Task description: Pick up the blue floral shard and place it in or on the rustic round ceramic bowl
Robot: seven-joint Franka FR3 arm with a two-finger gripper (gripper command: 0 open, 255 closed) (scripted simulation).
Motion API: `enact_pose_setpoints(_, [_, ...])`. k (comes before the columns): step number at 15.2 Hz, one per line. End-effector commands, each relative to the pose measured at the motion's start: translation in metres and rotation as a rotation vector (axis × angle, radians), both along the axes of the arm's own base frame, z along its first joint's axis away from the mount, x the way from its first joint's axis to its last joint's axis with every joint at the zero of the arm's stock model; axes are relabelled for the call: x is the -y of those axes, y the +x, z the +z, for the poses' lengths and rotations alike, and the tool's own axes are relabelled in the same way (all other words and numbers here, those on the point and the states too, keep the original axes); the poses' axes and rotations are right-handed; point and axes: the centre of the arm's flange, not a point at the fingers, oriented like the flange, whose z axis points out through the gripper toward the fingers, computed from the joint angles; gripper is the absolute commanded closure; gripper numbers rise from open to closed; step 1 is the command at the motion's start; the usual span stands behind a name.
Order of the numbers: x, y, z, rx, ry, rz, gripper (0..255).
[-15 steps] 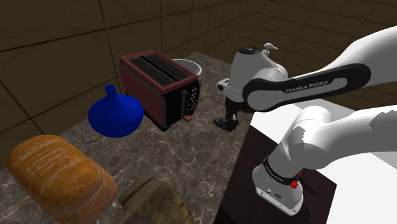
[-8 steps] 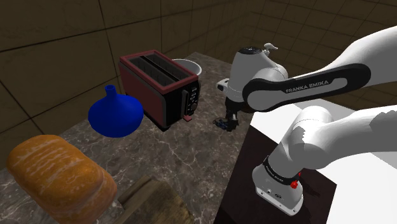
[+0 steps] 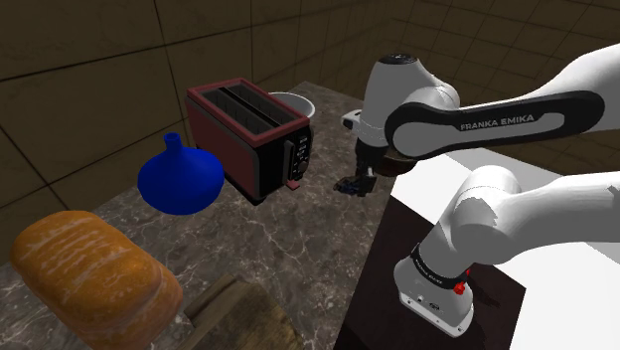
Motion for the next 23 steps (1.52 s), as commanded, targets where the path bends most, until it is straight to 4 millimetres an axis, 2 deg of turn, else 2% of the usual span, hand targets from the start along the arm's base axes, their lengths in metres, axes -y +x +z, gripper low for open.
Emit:
enact_pose_setpoints(1, [0.000, 0.000, 0.010, -0.001, 0.000, 0.000, 255])
enact_pose_setpoints(23, [0.000, 0.000, 0.127, -0.001, 0.000, 0.000, 255])
